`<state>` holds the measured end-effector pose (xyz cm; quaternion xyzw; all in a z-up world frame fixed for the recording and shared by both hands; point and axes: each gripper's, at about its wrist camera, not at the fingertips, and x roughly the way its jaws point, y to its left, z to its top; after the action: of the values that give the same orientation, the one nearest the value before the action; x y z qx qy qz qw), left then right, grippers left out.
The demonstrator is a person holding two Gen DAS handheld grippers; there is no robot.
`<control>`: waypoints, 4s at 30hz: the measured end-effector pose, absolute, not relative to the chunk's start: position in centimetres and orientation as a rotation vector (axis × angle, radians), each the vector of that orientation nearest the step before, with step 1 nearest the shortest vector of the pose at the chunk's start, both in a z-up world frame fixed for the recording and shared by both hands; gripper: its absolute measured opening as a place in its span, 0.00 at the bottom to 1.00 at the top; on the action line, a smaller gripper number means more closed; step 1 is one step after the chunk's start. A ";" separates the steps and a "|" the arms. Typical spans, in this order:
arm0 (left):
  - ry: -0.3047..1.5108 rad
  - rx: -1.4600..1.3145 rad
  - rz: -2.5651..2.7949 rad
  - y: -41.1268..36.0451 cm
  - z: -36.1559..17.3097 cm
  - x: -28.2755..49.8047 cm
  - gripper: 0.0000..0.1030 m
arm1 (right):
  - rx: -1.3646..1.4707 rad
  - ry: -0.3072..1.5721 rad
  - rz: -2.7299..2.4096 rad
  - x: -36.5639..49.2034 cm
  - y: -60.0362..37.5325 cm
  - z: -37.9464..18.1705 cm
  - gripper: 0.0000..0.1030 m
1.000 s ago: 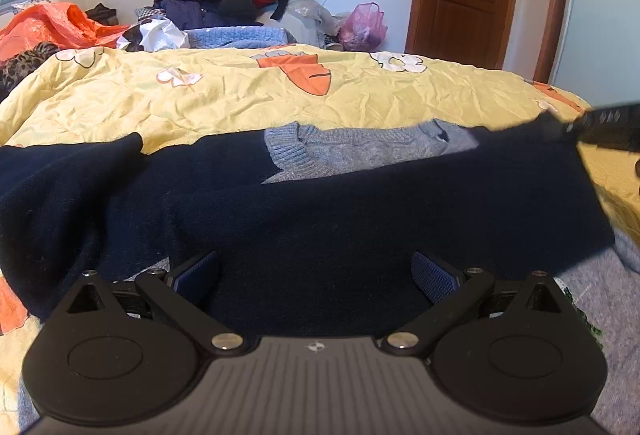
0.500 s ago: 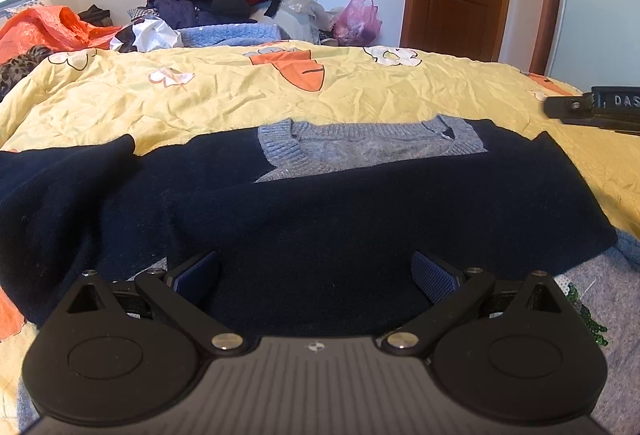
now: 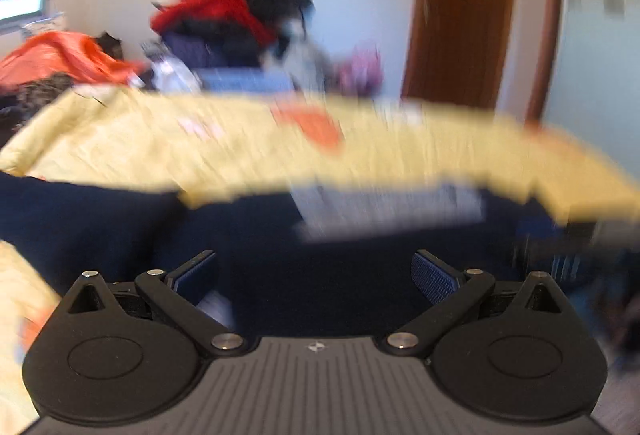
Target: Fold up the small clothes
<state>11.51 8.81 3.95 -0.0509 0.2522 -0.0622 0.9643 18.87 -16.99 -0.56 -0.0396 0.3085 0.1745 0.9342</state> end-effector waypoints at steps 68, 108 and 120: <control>0.634 -0.097 0.005 12.3 2.3 -3.1 0.90 | 0.329 0.744 0.551 18.5 -18.3 2.0 0.89; 0.549 -0.371 -0.062 17.2 7.0 9.7 0.96 | -0.095 0.893 0.356 21.9 -20.9 4.7 0.21; 0.815 -0.244 0.077 16.0 0.7 19.3 0.14 | 0.016 0.647 0.402 20.4 -19.9 6.4 0.69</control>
<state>19.27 15.99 0.73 -0.1182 0.3953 0.0372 0.9102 20.38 -19.92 6.35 0.0078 0.3157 0.1963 0.9283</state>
